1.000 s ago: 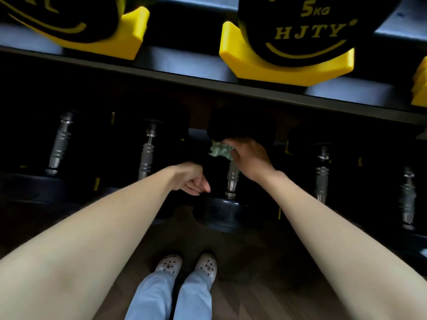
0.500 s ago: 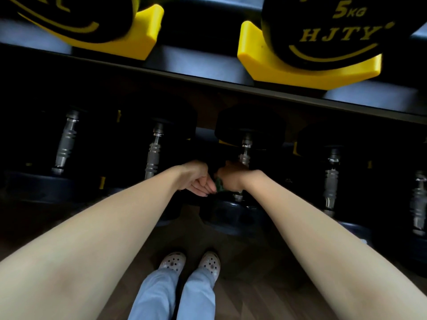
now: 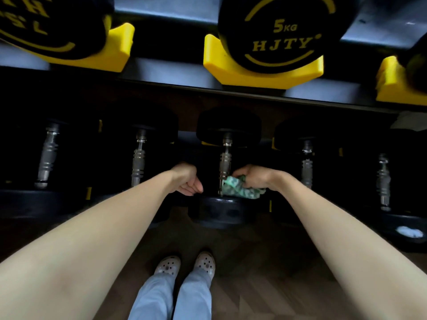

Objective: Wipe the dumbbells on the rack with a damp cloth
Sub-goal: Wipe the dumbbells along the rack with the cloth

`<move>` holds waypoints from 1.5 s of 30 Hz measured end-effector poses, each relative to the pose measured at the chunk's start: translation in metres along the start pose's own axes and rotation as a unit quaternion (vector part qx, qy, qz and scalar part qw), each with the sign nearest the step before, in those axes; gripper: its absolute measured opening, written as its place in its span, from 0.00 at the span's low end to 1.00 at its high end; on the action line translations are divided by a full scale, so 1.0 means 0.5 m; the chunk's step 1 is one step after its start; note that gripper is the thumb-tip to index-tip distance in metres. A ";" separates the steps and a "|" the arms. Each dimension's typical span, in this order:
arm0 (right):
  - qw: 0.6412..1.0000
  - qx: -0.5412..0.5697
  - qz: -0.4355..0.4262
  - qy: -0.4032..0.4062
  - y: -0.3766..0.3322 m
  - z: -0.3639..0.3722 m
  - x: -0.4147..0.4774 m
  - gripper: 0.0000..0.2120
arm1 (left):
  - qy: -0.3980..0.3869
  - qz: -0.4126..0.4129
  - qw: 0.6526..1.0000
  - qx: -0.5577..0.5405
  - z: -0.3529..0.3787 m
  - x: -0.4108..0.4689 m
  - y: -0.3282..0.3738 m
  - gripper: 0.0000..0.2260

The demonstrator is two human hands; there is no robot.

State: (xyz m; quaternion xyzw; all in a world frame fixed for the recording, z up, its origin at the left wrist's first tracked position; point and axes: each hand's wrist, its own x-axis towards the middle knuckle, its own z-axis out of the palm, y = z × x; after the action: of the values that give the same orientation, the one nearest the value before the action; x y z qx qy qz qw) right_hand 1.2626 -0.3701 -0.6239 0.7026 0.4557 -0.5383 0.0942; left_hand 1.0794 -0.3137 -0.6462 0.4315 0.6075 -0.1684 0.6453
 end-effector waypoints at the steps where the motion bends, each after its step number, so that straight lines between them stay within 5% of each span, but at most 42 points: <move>1: 0.998 0.055 0.018 0.023 0.015 -0.007 -0.001 0.24 | -0.001 0.002 1.000 0.006 0.000 -0.001 0.000 0.17; 6: 0.941 0.269 0.103 0.179 0.088 0.002 0.033 0.10 | 0.005 0.002 1.000 0.020 0.005 0.000 0.001 0.17; 17: 0.988 0.139 0.062 0.027 -0.015 0.032 0.003 0.18 | 0.015 0.018 0.999 0.040 0.015 -0.005 -0.002 0.18; 23: 0.965 0.257 0.041 -0.003 -0.025 0.015 -0.040 0.19 | 0.021 0.029 0.999 0.040 0.016 -0.023 -0.007 0.18; 25: 0.930 0.364 0.023 -0.037 -0.004 0.011 -0.053 0.19 | 0.020 0.030 0.999 0.034 0.013 -0.026 -0.012 0.17; 27: 0.859 0.510 0.008 -0.046 0.021 0.013 -0.069 0.18 | 0.021 0.031 0.999 0.031 0.014 -0.032 -0.012 0.16; 30: 0.783 0.617 0.033 0.073 0.069 0.023 -0.053 0.16 | 0.024 0.033 0.998 0.047 0.018 -0.036 -0.006 0.14; 34: 0.844 0.455 0.128 0.251 0.108 0.069 -0.010 0.10 | 0.043 0.028 0.997 0.062 0.027 -0.025 -0.003 0.14; 37: 0.881 0.384 0.113 0.251 0.093 0.115 -0.022 0.17 | 0.065 0.025 0.996 0.059 0.032 -0.019 -0.007 0.15; 40: 0.881 0.420 0.065 0.209 0.061 0.108 -0.049 0.10 | 0.078 0.034 0.994 0.063 0.035 -0.022 -0.010 0.14; 45: 0.897 0.404 0.032 0.178 0.026 0.113 -0.087 0.20 | 0.115 0.048 0.990 0.059 0.053 -0.042 -0.014 0.09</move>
State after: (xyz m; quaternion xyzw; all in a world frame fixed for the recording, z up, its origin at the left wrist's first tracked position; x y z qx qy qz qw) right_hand 1.2342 -0.4363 -0.6147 0.7783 0.1854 -0.5388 -0.2638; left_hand 1.0868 -0.3443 -0.6321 0.5141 0.6449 -0.1224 0.5521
